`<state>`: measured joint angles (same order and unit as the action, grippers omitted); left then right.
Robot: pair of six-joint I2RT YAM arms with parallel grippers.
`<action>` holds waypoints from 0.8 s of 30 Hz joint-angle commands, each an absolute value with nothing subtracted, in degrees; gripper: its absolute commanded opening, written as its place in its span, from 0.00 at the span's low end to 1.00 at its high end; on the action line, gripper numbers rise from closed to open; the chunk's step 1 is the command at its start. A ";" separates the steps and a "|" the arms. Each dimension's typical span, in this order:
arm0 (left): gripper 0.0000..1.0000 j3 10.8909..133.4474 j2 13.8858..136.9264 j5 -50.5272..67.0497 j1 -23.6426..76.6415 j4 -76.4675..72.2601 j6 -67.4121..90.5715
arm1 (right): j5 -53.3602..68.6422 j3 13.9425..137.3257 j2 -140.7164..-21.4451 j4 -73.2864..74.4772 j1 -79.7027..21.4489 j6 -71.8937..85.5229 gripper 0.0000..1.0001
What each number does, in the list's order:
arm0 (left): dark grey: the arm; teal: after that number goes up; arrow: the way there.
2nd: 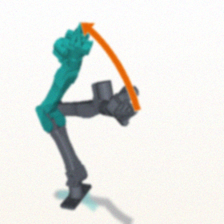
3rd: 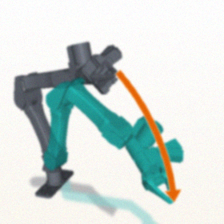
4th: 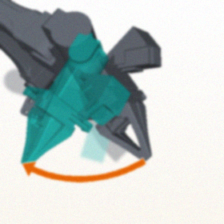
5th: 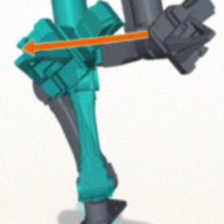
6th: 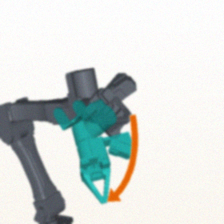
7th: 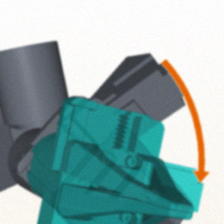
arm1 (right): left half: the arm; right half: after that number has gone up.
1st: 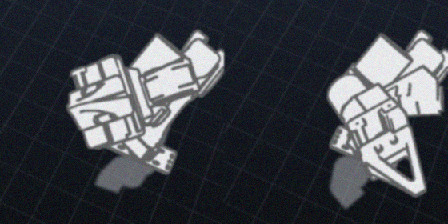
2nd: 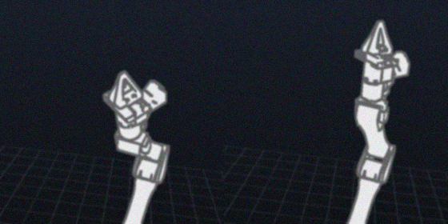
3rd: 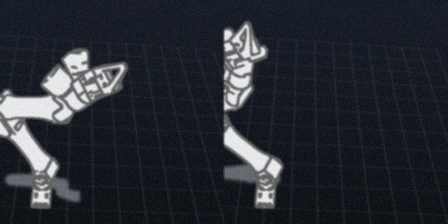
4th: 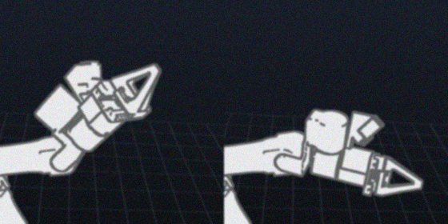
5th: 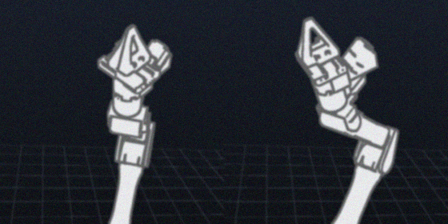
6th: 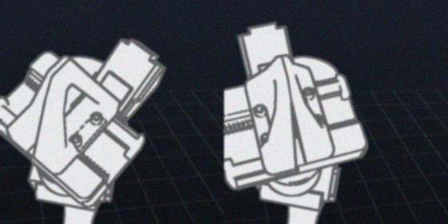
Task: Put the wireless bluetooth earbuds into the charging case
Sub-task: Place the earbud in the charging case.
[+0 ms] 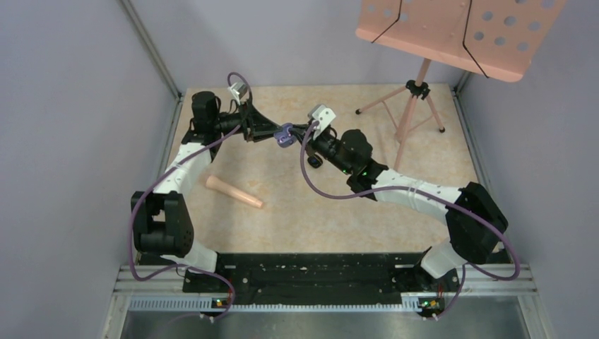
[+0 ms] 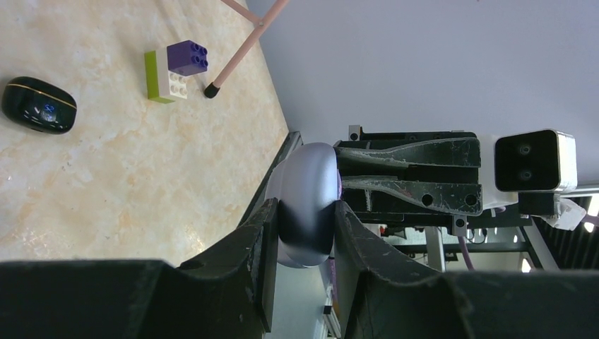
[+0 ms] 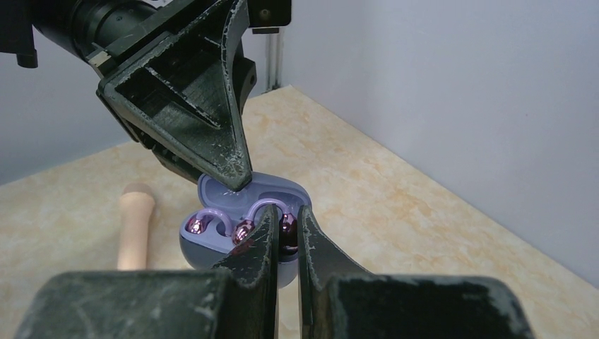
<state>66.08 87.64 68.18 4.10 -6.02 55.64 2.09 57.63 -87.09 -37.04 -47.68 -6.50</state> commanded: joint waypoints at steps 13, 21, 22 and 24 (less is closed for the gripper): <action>0.00 65.54 84.73 69.11 4.04 -8.27 54.78 | -3.71 60.21 -88.75 -37.64 -51.12 -7.44 0.00; 0.00 65.32 84.46 68.06 4.04 -7.47 54.14 | -1.04 63.17 -89.14 -32.45 -51.26 -8.36 0.04; 0.00 65.43 84.56 67.84 4.00 -7.01 53.69 | -0.54 63.59 -89.06 -31.29 -51.25 -8.27 0.06; 0.00 65.48 84.59 67.69 3.89 -6.60 53.36 | -0.94 64.87 -88.75 -28.79 -51.26 -7.86 0.06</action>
